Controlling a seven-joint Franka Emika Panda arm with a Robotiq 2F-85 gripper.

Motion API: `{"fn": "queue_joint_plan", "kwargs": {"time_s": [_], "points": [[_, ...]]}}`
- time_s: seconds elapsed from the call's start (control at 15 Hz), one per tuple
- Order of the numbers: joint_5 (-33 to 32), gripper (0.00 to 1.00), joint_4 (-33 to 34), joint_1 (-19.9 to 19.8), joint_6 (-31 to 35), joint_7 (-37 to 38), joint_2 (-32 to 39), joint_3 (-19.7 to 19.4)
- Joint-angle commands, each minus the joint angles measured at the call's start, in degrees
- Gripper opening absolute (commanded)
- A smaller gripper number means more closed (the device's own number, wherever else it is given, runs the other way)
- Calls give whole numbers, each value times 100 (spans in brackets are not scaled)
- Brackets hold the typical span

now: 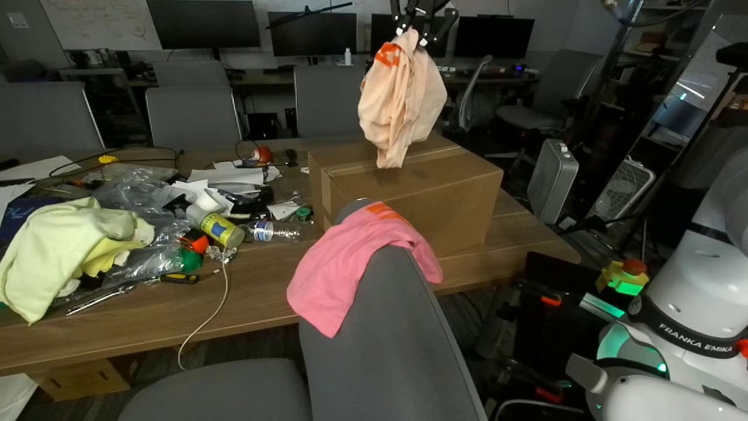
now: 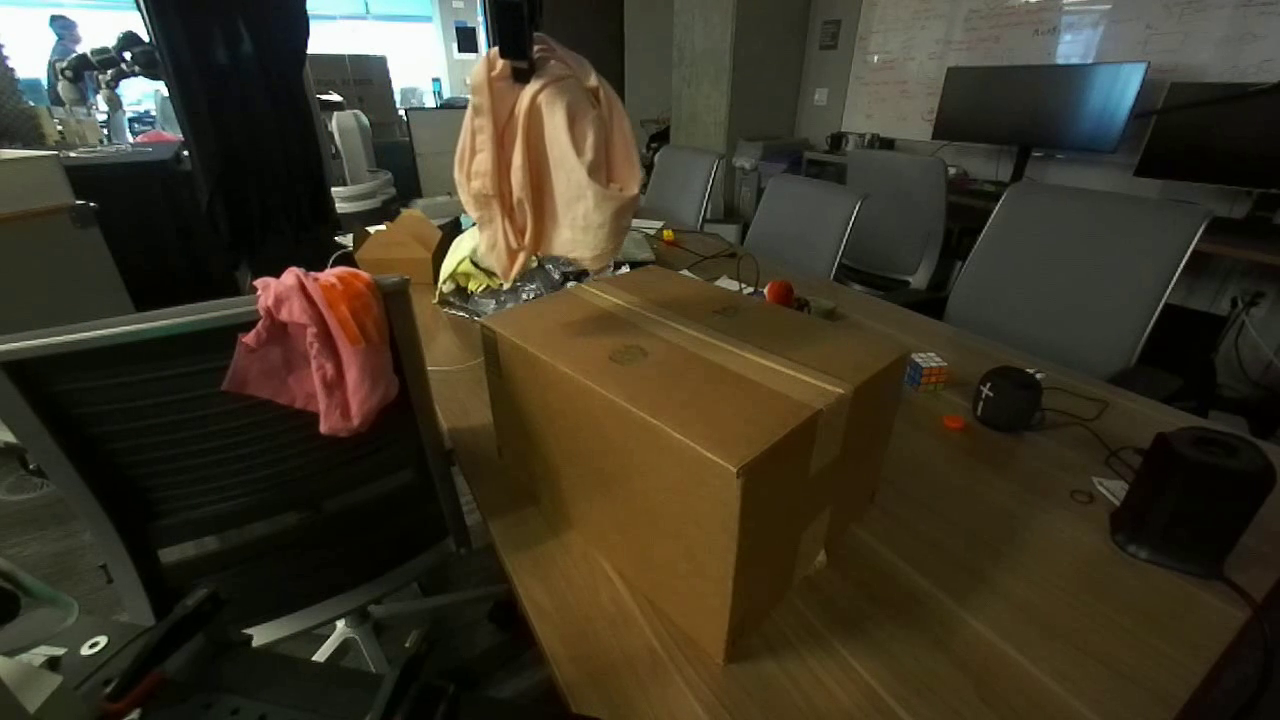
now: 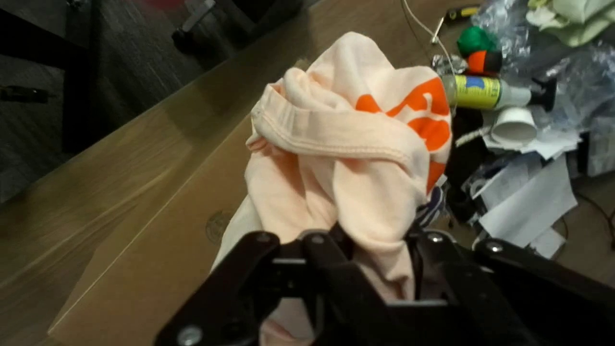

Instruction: Move the shirts to the top of the box one at a time

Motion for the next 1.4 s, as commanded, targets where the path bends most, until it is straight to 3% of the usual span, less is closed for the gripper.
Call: {"fn": "queue_joint_plan", "kwargs": {"time_s": [0.0,0.33,0.67,0.73,0.8,1.2,1.33], "points": [[-522,5,189,-205,243,785,-27,-120],[-1325,5,248,-427,432,2143,-17,-137],[-2025,5,326,-394,421,3593,21,-73],[-1980,45,328,-353,369,3717,35,-79],[-1856,46,327,-290,294,3648,77,-91],[-1042,91,-166,158,374,2754,-22,-104],[-716,100,-445,325,447,2228,-137,-72]]}}
